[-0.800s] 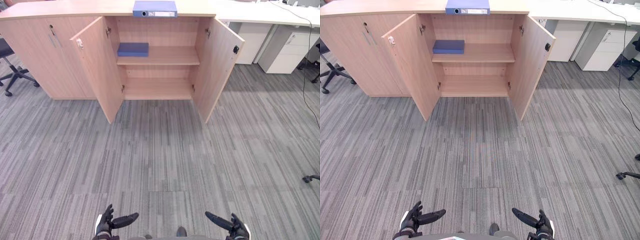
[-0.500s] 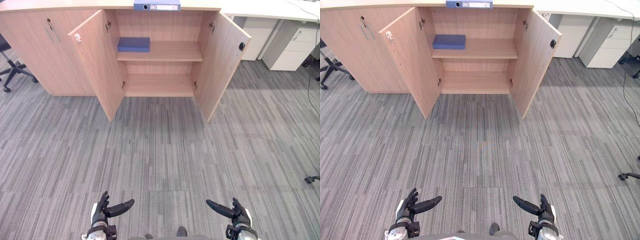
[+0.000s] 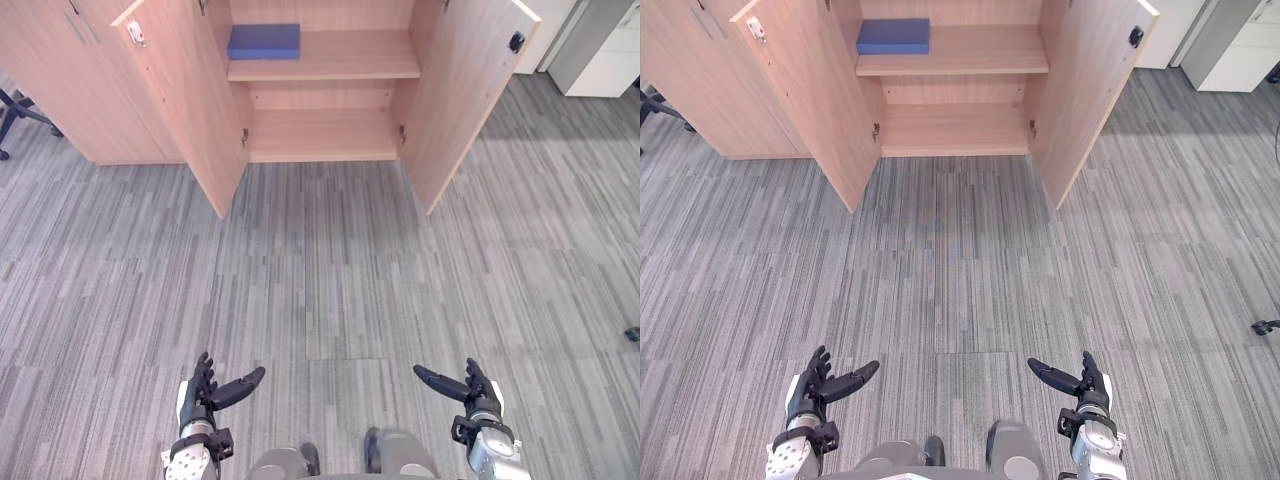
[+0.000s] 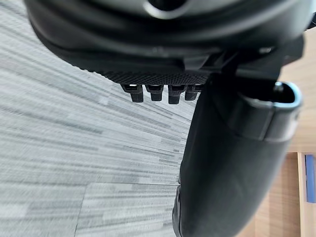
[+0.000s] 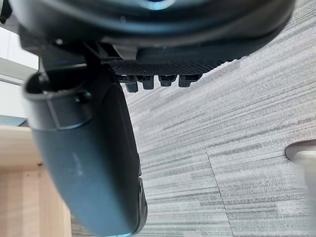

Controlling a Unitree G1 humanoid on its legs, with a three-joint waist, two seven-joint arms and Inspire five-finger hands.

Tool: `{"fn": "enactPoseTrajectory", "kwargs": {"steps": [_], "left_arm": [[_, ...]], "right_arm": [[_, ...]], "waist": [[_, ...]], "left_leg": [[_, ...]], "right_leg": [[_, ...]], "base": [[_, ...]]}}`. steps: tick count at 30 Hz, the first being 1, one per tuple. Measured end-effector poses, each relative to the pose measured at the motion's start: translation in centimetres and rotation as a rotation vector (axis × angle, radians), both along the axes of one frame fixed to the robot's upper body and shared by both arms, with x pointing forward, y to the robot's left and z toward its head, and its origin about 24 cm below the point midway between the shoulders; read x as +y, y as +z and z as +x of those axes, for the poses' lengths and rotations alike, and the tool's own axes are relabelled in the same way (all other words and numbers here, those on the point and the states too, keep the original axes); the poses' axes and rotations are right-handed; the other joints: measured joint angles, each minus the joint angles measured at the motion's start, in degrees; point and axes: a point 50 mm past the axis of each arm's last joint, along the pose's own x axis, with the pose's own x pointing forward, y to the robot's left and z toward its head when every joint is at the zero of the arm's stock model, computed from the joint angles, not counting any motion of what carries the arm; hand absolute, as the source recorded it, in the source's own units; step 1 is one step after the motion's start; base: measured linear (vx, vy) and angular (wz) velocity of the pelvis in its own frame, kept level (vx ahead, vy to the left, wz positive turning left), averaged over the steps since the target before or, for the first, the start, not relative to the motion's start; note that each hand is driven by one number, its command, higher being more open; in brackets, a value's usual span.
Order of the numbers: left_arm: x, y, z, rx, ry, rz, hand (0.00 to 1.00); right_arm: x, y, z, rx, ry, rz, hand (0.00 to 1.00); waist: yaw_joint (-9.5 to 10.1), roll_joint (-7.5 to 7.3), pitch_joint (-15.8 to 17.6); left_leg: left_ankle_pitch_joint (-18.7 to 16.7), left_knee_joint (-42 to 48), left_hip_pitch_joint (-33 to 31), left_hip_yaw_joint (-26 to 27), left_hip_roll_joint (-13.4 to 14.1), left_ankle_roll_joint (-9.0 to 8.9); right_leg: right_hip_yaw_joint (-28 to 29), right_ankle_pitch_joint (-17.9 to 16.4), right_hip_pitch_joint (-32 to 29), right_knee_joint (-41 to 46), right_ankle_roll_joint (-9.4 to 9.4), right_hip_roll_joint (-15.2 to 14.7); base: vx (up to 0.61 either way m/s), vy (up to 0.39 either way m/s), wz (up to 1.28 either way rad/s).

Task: Walk over to the cabinet, pick up the folder, carry it to the office cabinet, place the folder inside the office cabinet, then close the office cabinet door

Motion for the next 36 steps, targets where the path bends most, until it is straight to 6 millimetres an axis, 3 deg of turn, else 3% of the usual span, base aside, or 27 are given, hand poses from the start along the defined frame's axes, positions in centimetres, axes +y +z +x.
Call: {"fn": "enactPoseTrajectory", "kwargs": {"steps": [3, 4, 6, 7, 8, 9, 10, 11, 12, 13, 14, 16, 17, 19, 20, 21, 22, 23, 24, 25, 27, 28, 29, 31, 33, 35, 36], "left_arm": [[0.1, 0.3, 0.7, -0.013, -0.018, 0.021, 1.0], [-0.5, 0.8, 2.4, -0.054, -0.035, 0.009, 1.0], [-0.6, 1.2, 3.2, -0.08, -0.043, 0.011, 1.0], [-0.6, 1.2, 3.2, -0.08, -0.045, 0.012, 1.0], [-1.0, 1.2, 3.8, -0.089, -0.051, 0.001, 1.0], [-1.1, 1.3, 4.2, -0.093, -0.065, 0.003, 1.0], [-1.7, 1.1, 4.4, -0.089, -0.079, -0.015, 1.0], [-2.3, 0.8, 4.0, -0.077, -0.078, -0.038, 1.0], [-2.5, 0.6, 3.6, -0.071, -0.073, -0.045, 1.0], [-2.5, 0.5, 3.2, -0.079, -0.069, -0.046, 1.0], [-2.3, 0.6, 3.2, -0.081, -0.061, -0.045, 1.0], [-2.3, 0.6, 3.3, -0.084, -0.064, -0.044, 1.0], [-2.4, 0.6, 3.2, -0.081, -0.071, -0.046, 1.0], [-2.5, 0.1, 2.6, -0.051, -0.076, -0.056, 1.0], [-2.6, -0.2, 2.3, -0.028, -0.076, -0.064, 1.0], [-2.6, -0.4, 1.9, -0.016, -0.076, -0.065, 1.0], [-2.5, -0.6, 1.7, -0.006, -0.072, -0.062, 1.0], [-2.3, -0.5, 2.1, -0.008, -0.072, -0.057, 1.0], [-2.4, -0.2, 2.7, -0.027, -0.075, -0.051, 1.0], [-2.5, -0.2, 2.8, -0.028, -0.077, -0.051, 1.0], [-2.5, -0.4, 2.4, -0.015, -0.081, -0.045, 1.0], [-2.2, -0.4, 2.1, -0.006, -0.082, -0.037, 1.0], [-2.0, -0.4, 2.1, 0.0, -0.088, -0.023, 1.0], [-1.7, -0.3, 2.1, -0.001, -0.094, -0.006, 1.0], [-1.3, 0.0, 2.5, -0.013, -0.101, 0.012, 1.0], [-1.2, 0.2, 2.8, -0.02, -0.105, 0.015, 1.0], [-1.0, 0.1, 2.6, -0.013, -0.106, 0.02, 1.0]], "right_arm": [[0.1, 0.1, 0.1, -0.005, 0.008, -0.004, 1.0], [-0.6, 0.6, 0.6, -0.022, 0.015, -0.025, 1.0], [-0.6, 0.7, 0.6, -0.026, 0.014, -0.027, 1.0], [-0.7, 0.6, 0.4, -0.022, 0.013, -0.029, 1.0], [-0.8, 1.1, 1.7, -0.046, 0.019, -0.036, 1.0], [-0.7, 1.4, 2.1, -0.063, 0.021, -0.035, 1.0], [-0.9, 1.7, 2.4, -0.081, 0.027, -0.043, 1.0], [-0.8, 1.7, 2.3, -0.082, 0.034, -0.045, 1.0], [-0.5, 1.6, 2.3, -0.079, 0.048, -0.043, 1.0], [0.0, 1.5, 2.4, -0.08, 0.057, -0.036, 1.0], [0.6, 1.8, 3.0, -0.104, 0.055, -0.026, 1.0], [1.3, 2.2, 3.6, -0.145, 0.061, -0.012, 1.0], [1.6, 2.4, 4.2, -0.16, 0.069, -0.007, 1.0], [1.6, 2.5, 4.8, -0.164, 0.066, -0.005, 1.0], [1.4, 2.3, 4.7, -0.149, 0.051, -0.006, 1.0], [1.2, 1.9, 4.3, -0.125, 0.044, -0.007, 1.0], [1.3, 1.5, 3.9, -0.101, 0.043, -0.005, 1.0], [1.5, 1.2, 3.6, -0.087, 0.041, 0.004, 1.0], [1.3, 0.9, 3.0, -0.069, 0.034, 0.005, 1.0], [1.3, 0.8, 2.8, -0.059, 0.033, 0.007, 1.0], [1.5, 0.3, 2.3, -0.033, 0.037, 0.014, 1.0], [1.9, 0.1, 2.1, -0.022, 0.044, 0.024, 1.0], [2.2, -0.1, 1.9, -0.014, 0.049, 0.034, 1.0], [2.7, -0.3, 1.7, -0.005, 0.077, 0.036, 1.0], [2.9, -0.3, 1.9, -0.006, 0.097, 0.038, 1.0], [2.7, -0.4, 1.5, 0.004, 0.091, 0.035, 1.0], [2.4, -0.7, 0.5, 0.026, 0.08, 0.031, 1.0]], "waist": [[-1.19, 0.05, 0.8], [-2.54, 2.75, 2.9], [-2.58, 2.58, 3.0], [-2.89, 2.42, 2.9], [-2.55, 4.31, 3.5], [-2.87, 3.47, 3.6], [-3.03, 3.13, 3.8], [-3.28, 2.61, 4.2], [-2.98, 1.92, 4.6], [-1.99, 2.41, 4.6], [-0.39, 1.82, 5.0], [1.13, 0.7, 5.6], [2.25, -0.02, 5.8], [3.23, -0.33, 5.9], [3.52, -0.28, 5.9], [3.8, -0.16, 5.6], [4.42, -0.73, 5.1], [3.76, -2.31, 4.1], [3.22, -2.59, 3.9], [3.22, -2.74, 3.8], [2.56, -3.03, 3.7], [1.67, -2.98, 3.8], [0.98, -2.96, 3.8], [0.24, -2.69, 3.6], [-0.14, -2.05, 3.7], [-1.18, -1.86, 3.6], [-1.23, -2.73, 2.4]], "left_leg": [[-0.8, -2.7, 3.8, -2.2, 0.8, -0.47], [-0.6, -6.1, 7.2, -4.2, 4.1, -1.41], [-0.6, -7.0, 8.8, -4.6, 5.0, -3.95], [-1.7, -6.6, 11.1, -4.9, 6.2, -6.2], [-0.1, -3.9, 10.5, -4.2, 8.4, -9.47], [2.1, -1.4, 9.7, -4.1, 8.0, -12.2], [8.1, 6.4, 7.7, -3.4, 7.8, -12.56], [18.2, 18.1, 4.6, -2.5, 8.0, -12.86], [22.0, 24.7, 2.5, -1.8, 8.9, -13.17], [17.0, 39.3, -3.5, 0.7, 11.8, -11.15], [12.1, 47.1, -9.9, 3.3, 13.6, -8.92], [8.6, 46.6, -17.4, 6.4, 13.7, -6.82], [6.9, 39.8, -22.0, 8.0, 12.6, -6.01], [7.6, 22.5, -26.1, 7.3, 9.8, -6.65], [10.9, 9.3, -26.0, 6.0, 7.9, -7.29], [17.6, 1.4, -25.5, 5.2, 6.9, -7.38], [23.4, 1.5, -24.7, 5.1, 6.2, -5.04], [21.3, 2.6, -25.2, 5.5, 4.1, -2.04], [18.9, 6.0, -25.4, 6.3, 3.3, -0.04], [16.8, 7.6, -24.8, 6.8, 3.0, 0.35], [11.1, 9.8, -19.9, 8.1, 1.8, 0.94], [8.4, 8.9, -15.1, 8.3, 1.0, 1.09], [6.7, 7.6, -10.4, 8.3, 0.5, 1.38], [6.1, 2.9, -3.3, 7.9, 0.3, 1.46], [6.0, -1.7, 2.2, 7.1, 1.4, 1.12], [5.8, -2.2, 5.1, 5.8, 2.9, 0.31], [4.4, -1.6, 6.5, 5.1, 2.4, -3.12]], "right_leg": [[-2.0, -0.3, -5.4, -3.8, -0.66, 0.3], [-4.1, 4.0, -8.3, -14.7, -1.97, 2.5], [-4.3, 12.3, -9.3, -24.1, -2.54, 3.5], [-4.4, 24.8, -8.2, -27.1, -5.57, 3.8], [-6.0, 20.9, -8.9, -22.1, -7.83, 5.2], [-6.0, 18.3, -8.9, -20.1, -7.24, 4.4], [-6.6, 15.4, -6.5, -17.9, -7.68, 3.4], [-7.0, 12.9, -0.3, -20.0, -7.52, 3.4], [-6.7, 12.2, 3.5, -22.6, -7.49, 3.6], [-5.9, 11.5, 10.2, -27.4, -7.86, 5.5], [-4.5, 11.1, 15.6, -31.2, -8.47, 6.6], [-2.9, 10.8, 20.9, -35.9, -8.18, 6.7], [-1.3, 10.1, 23.6, -38.1, -7.53, 6.3], [1.2, 7.9, 26.7, -39.1, -6.13, 5.4], [2.5, 6.2, 29.2, -39.8, -5.13, 4.7], [4.0, 4.4, 31.3, -40.4, -4.11, 4.2], [5.7, 3.2, 32.4, -40.4, -3.26, 3.6], [5.9, 2.8, 32.0, -39.1, -3.47, 1.3], [7.2, 2.4, 30.3, -33.8, -2.52, -0.4], [8.0, 2.0, 29.7, -30.2, -1.68, -1.0], [9.5, 3.6, 26.2, -14.3, 3.72, -2.5], [10.2, 8.9, 21.5, 0.2, 10.62, -3.5], [9.5, 7.6, 16.2, 13.0, 8.35, -4.4], [6.2, 3.5, 9.5, 18.8, 2.94, -4.5], [1.5, 0.6, 4.3, 11.4, 0.1, -3.1], [-0.7, 0.8, 1.4, -7.7, -0.81, -0.1], [1.0, 9.5, 1.5, -21.2, -2.83, 1.6]], "base": [[0.5, -0.055, 0.49], [0.55, -0.119, 0.79], [0.58, -0.132, 0.62], [0.82, -0.202, 0.24], [0.83, -0.214, 0.25], [0.65, -0.201, 0.15], [0.69, -0.253, 0.42], [0.7, -0.269, 0.32], [0.7, -0.214, 0.07], [0.65, -0.146, -0.34], [0.62, -0.107, -0.43], [0.57, -0.066, -0.44], [0.68, -0.014, -0.69], [0.59, 0.063, -0.7], [0.5, 0.122, -0.64], [0.65, 0.21, -0.81], [0.68, 0.254, -0.52], [0.83, 0.327, -0.21], [0.7, 0.277, 0.05], [0.79, 0.307, -0.14], [0.69, 0.247, -0.24], [0.57, 0.157, -0.13], [0.55, 0.121, -0.06], [0.52, 0.036, 0.0], [0.47, -0.026, 0.12], [0.58, -0.139, 0.51], [0.55, -0.133, 0.59]]}}
